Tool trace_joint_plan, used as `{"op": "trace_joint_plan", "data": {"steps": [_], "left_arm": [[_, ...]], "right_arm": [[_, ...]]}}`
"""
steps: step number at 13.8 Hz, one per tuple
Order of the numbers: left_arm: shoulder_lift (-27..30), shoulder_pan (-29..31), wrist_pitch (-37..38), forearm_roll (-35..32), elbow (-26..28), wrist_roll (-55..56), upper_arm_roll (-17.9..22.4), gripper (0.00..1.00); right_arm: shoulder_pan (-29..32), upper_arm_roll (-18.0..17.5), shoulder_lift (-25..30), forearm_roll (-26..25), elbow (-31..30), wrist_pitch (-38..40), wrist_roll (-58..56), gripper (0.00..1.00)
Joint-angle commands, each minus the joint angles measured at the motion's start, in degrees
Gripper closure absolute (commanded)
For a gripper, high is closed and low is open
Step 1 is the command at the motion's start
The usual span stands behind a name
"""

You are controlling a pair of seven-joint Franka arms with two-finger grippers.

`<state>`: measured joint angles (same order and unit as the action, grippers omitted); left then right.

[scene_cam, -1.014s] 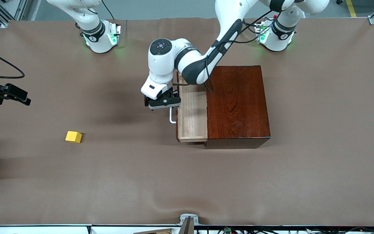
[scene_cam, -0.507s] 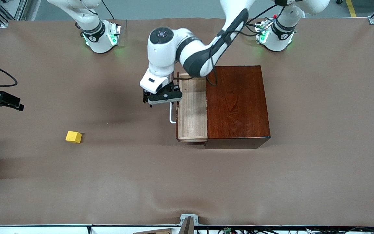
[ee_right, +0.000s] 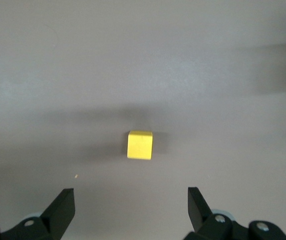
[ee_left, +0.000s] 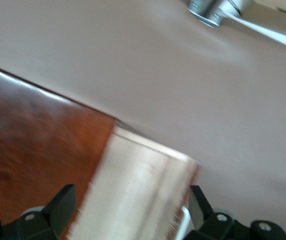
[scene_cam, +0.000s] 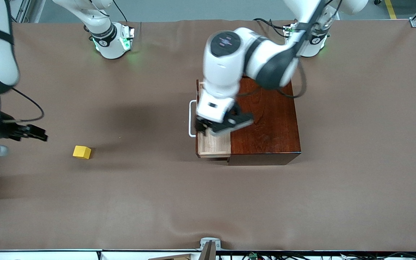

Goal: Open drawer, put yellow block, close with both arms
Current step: 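Grasp the yellow cube with the right gripper while the left gripper withdraws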

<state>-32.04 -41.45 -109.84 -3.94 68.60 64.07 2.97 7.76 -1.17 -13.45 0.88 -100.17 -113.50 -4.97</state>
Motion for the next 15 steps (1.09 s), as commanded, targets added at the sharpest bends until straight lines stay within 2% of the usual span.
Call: {"op": "trace_joint_plan", "data": {"steps": [1,3,5,9,12,15], "left_arm": [[2.42,4.61,4.45,0.16,1.36,-2.37,-0.59,0.00],[2.42,8.21,5.87,0.16,1.36,-4.65,-0.59,0.00],[3.47,12.43,7.09,0.16,1.36,-8.59,-0.68,0.00],[5.85,22.71,10.96,1.04,1.36,-21.50,-1.03,0.00],[6.64,30.70,11.32,1.21,1.36,-32.92,-1.21,0.00],[7.25,37.74,11.05,4.38,1.36,-43.64,-1.12,0.00]], "right_arm": [[1.38,-0.68,-3.58,-0.70,-5.20,-9.15,-0.57,0.00],[1.64,-0.76,-7.10,-0.70,-7.58,-16.46,-1.44,0.00],[1.91,-0.68,-11.06,-0.70,-7.77,-20.34,-2.06,0.00],[2.17,-0.68,-15.90,-0.88,-7.68,-22.20,-2.50,0.00],[2.17,-0.68,-17.05,-0.88,-7.76,-21.85,-2.41,0.00],[2.00,-0.68,-17.75,-0.79,-7.76,-21.59,-1.89,0.00]]}}
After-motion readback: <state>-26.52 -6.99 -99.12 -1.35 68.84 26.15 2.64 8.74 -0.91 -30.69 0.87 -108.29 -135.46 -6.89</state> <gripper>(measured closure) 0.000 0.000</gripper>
